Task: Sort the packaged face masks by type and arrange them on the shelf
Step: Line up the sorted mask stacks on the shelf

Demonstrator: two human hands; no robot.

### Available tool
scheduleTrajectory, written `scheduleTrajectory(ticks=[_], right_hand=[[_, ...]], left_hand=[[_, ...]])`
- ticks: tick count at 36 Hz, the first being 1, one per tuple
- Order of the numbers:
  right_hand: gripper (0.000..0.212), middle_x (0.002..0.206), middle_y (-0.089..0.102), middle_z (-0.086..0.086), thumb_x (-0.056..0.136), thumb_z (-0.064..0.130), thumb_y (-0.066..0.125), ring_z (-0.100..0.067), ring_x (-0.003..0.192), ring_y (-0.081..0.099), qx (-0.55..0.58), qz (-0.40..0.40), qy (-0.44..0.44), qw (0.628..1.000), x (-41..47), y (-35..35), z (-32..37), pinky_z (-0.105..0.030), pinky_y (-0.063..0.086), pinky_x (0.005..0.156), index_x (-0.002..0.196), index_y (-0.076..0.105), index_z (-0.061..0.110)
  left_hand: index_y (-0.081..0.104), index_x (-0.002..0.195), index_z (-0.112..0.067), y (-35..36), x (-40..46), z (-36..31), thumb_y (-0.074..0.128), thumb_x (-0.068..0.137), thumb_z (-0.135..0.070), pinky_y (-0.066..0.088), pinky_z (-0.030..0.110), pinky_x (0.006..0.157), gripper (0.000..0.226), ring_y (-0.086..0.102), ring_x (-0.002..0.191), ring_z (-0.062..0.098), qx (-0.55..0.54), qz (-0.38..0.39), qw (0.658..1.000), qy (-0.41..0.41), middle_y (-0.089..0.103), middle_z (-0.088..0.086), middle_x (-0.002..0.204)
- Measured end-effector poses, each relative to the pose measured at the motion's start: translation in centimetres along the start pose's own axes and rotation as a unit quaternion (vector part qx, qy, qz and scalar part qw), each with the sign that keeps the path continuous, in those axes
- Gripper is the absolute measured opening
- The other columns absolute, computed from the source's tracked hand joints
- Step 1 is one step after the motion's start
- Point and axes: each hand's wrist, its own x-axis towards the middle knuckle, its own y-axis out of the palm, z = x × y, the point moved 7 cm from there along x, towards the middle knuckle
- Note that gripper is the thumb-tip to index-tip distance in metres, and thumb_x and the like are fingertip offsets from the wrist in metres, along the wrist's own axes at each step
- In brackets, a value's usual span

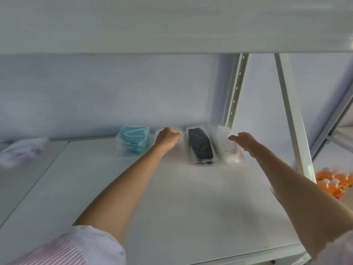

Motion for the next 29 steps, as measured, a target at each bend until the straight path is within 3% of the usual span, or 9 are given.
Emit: scheduleTrajectory(ticks=[4, 9, 14, 16, 21, 25, 29], right_hand=[[0.059, 0.144, 0.044, -0.015, 0.093, 0.037, 0.055, -0.033, 0.131, 0.041, -0.143, -0.046, -0.096, 0.984, -0.7, -0.2, 3.4, -0.04, 0.036, 0.105, 0.142, 0.04, 0.008], [0.052, 0.145, 0.043, -0.012, 0.095, 0.04, 0.05, -0.033, 0.132, 0.039, -0.27, -0.045, -0.215, 0.937, -3.0, 2.8, 9.7, -0.043, 0.035, 0.105, 0.139, 0.046, 0.013], [0.056, 0.147, 0.04, -0.009, 0.095, 0.047, 0.045, -0.03, 0.134, 0.034, -0.351, -0.009, -0.288, 0.891, -6.0, 8.3, 15.8, -0.042, 0.031, 0.106, 0.142, 0.043, 0.016], [0.057, 0.148, 0.04, -0.008, 0.096, 0.048, 0.044, -0.029, 0.135, 0.033, -0.359, 0.01, -0.306, 0.882, -7.5, 10.9, 17.9, -0.042, 0.03, 0.107, 0.143, 0.041, 0.015], [0.06, 0.148, 0.039, -0.008, 0.095, 0.051, 0.044, -0.03, 0.136, 0.032, -0.357, 0.049, -0.344, 0.867, -11.6, 17.9, 22.4, -0.04, 0.028, 0.108, 0.143, 0.04, 0.016], [0.059, 0.146, 0.042, -0.009, 0.095, 0.051, 0.043, -0.031, 0.134, 0.034, -0.346, 0.078, -0.364, 0.861, -14.9, 23.9, 25.4, -0.04, 0.03, 0.106, 0.142, 0.042, 0.017], [0.057, 0.144, 0.043, -0.011, 0.095, 0.052, 0.042, -0.031, 0.133, 0.034, -0.337, 0.105, -0.367, 0.861, -17.8, 29.7, 28.0, -0.04, 0.031, 0.104, 0.14, 0.044, 0.016]], left_hand=[[0.06, 0.065, -0.009, -2.1, -2.6, -1.6, 0.052, 0.084, -0.026, 0.046, 0.029, 0.07, 0.027, 0.062, 0.078, 0.029, 0.124, 0.005, 0.991, 0.047, 0.064, 0.007, 0.073], [0.073, 0.096, -0.015, -5.5, -4.0, -1.9, 0.045, 0.089, -0.019, 0.041, 0.028, 0.075, 0.029, 0.063, 0.094, 0.03, 0.255, -0.036, 0.961, 0.103, 0.071, 0.006, 0.097], [0.069, 0.092, -0.012, -10.2, -5.2, -0.3, 0.044, 0.091, -0.023, 0.043, 0.03, 0.077, 0.027, 0.061, 0.098, 0.031, 0.316, -0.069, 0.938, 0.124, 0.069, 0.009, 0.102], [0.065, 0.087, -0.011, -12.5, -5.4, 1.1, 0.044, 0.092, -0.024, 0.041, 0.03, 0.077, 0.025, 0.059, 0.097, 0.032, 0.333, -0.078, 0.933, 0.113, 0.068, 0.01, 0.103], [0.07, 0.101, -0.016, -18.6, -6.5, 5.0, 0.046, 0.092, -0.034, 0.042, 0.03, 0.078, 0.031, 0.061, 0.101, 0.029, 0.358, -0.097, 0.924, 0.091, 0.069, 0.007, 0.106], [0.068, 0.088, -0.021, -24.0, -7.8, 9.2, 0.048, 0.089, -0.039, 0.048, 0.03, 0.079, 0.027, 0.063, 0.095, 0.028, 0.36, -0.098, 0.925, 0.074, 0.07, 0.006, 0.1], [0.054, 0.07, -0.019, -29.9, -9.0, 13.6, 0.048, 0.087, -0.038, 0.042, 0.028, 0.065, 0.026, 0.059, 0.074, 0.027, 0.343, -0.11, 0.932, 0.048, 0.062, 0.005, 0.075]])
